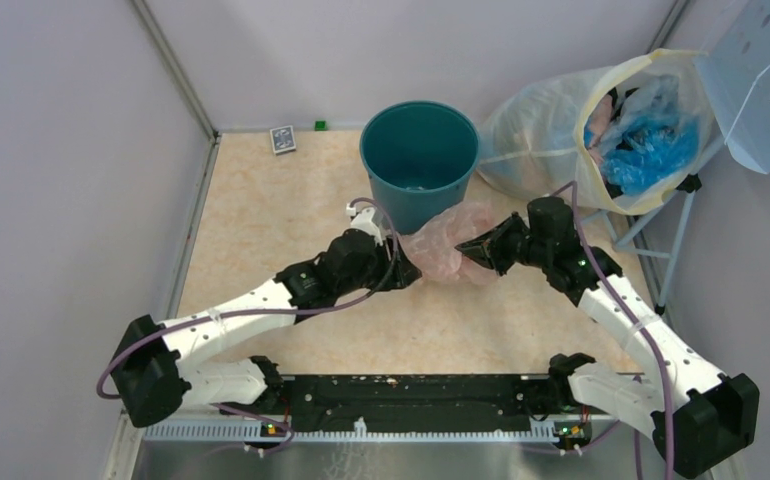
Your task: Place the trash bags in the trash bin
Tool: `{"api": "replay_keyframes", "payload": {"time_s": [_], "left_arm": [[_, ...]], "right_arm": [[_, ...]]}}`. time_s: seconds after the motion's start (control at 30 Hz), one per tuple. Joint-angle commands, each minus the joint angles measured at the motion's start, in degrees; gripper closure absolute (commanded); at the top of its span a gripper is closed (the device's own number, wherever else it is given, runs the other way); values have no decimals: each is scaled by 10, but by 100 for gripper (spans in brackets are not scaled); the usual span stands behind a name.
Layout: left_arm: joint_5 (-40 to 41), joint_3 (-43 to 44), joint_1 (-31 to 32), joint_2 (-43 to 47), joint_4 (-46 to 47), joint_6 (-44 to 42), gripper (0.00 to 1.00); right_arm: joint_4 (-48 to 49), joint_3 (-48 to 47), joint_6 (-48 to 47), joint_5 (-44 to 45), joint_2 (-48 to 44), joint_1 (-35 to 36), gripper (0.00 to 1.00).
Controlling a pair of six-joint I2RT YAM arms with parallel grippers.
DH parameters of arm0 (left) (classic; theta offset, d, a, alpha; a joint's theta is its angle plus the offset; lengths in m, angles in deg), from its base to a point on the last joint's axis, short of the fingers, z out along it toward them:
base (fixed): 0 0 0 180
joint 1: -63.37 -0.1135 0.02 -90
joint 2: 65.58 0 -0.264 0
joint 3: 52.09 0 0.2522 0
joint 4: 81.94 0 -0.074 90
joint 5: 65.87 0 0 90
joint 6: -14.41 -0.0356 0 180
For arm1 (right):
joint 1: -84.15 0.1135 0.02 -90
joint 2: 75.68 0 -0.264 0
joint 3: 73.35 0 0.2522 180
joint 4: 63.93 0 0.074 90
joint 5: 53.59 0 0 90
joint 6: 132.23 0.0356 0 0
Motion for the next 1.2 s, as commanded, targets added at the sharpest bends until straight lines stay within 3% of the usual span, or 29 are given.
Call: {"api": "replay_keyframes", "payload": {"time_s": [0.0, 0.13, 0.33, 0.6, 0.7, 0.73, 0.8, 0.9, 1.1, 1.17], "left_arm": [[15, 35, 3, -34, 47, -8, 42], [60, 47, 2, -67, 29, 6, 45], [168, 78, -2, -100, -108, 69, 76], [96, -7, -141, -21, -161, 35, 100], [50, -41, -178, 37, -152, -18, 100], [24, -46, -180, 56, -135, -41, 96], [-71, -56, -179, 84, -86, -71, 79], [-148, -63, -172, 90, -42, -33, 54], [-166, -17, -77, 14, 28, -35, 23], [-157, 11, -45, -25, 34, -38, 20]], "right_arm": [[9, -17, 10, 1, -10, 7, 100], [12, -12, 11, -4, -8, 7, 100], [-9, -22, 3, 12, -13, 7, 100], [-105, -49, -37, 62, -36, -31, 100], [-109, -42, -57, 52, -42, -51, 100], [-103, -36, -60, 43, -40, -51, 100], [-85, -21, -58, 15, -31, -51, 100], [-56, -1, -44, -14, -26, -51, 100], [-47, -16, -50, -8, -15, -50, 100], [-44, -20, -51, -13, -9, -50, 100]]}}
